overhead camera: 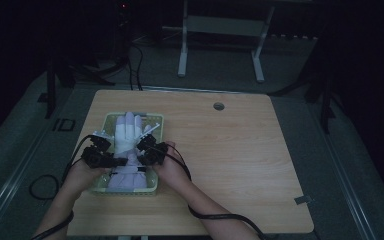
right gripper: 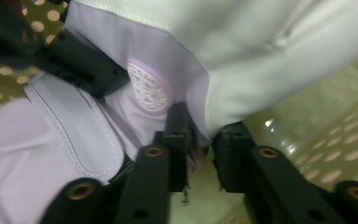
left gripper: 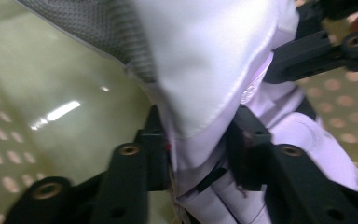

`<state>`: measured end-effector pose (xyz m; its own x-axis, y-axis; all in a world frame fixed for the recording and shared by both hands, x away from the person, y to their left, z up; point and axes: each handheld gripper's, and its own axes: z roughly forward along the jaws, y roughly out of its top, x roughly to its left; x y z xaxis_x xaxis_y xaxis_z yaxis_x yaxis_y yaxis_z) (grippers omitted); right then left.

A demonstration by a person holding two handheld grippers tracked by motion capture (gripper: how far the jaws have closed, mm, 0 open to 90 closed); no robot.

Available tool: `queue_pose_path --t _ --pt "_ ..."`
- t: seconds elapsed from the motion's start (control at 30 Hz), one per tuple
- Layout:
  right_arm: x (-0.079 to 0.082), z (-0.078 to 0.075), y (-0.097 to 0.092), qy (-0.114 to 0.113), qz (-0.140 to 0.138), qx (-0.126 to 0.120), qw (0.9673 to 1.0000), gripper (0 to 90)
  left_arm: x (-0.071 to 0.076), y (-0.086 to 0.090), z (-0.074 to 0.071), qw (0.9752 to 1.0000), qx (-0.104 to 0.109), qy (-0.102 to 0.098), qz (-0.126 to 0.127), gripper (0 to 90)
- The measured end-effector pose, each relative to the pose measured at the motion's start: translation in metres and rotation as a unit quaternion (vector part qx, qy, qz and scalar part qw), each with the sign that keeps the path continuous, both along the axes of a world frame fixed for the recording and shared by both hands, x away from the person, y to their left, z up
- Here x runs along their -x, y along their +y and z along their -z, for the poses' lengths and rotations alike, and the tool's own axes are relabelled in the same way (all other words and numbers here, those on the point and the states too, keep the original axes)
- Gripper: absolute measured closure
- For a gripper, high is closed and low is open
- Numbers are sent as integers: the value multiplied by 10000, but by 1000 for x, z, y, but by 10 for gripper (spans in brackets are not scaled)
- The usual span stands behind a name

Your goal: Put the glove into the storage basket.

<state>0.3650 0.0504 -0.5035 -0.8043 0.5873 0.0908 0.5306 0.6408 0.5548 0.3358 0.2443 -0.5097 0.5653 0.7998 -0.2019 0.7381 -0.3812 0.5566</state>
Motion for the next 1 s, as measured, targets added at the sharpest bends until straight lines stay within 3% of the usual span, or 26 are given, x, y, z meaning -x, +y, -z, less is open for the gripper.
queue_pose_path --t 0.1,0.17,0.33,0.47,0.53,0.67,0.77,0.8,0.83,0.87,1.0 --pt "-3 0 -3 93 86 -26 9999 586 1 -11 2 9978 -632 -182 -128 459" --pt "-5 1 -4 205 132 -64 9997 516 -1 -14 3 9971 -725 -148 -197 422" --pt "-6 0 -8 209 97 -40 9997 454 -2 -15 4 9968 -716 -122 -344 369" --pt "-8 -8 -14 209 55 -276 9994 383 0 -18 3 9958 -802 -180 -408 365" --pt "-10 -11 -18 246 49 -370 9990 358 1 -16 2 9960 -701 -235 -508 320" --pt "-12 -18 -29 90 -33 -641 9979 235 5 -10 -4 9969 -350 -456 -534 204" --pt "-13 -21 -34 154 -170 -798 9965 195 15 -11 -11 9945 -176 -828 -620 159" --pt "-13 -21 -34 154 -170 -798 9965 195 15 -11 -11 9945 -176 -828 -620 144" --pt "-12 -22 -36 75 -187 -811 9965 195 21 -14 -14 9918 -15 -1090 -668 144" --pt "-13 -23 -41 104 -236 -967 9950 181 23 -15 -14 9912 24 -1138 -676 141" --pt "-12 -25 -48 36 -286 -1095 9936 164 28 -21 -17 9901 301 -1242 -586 141"
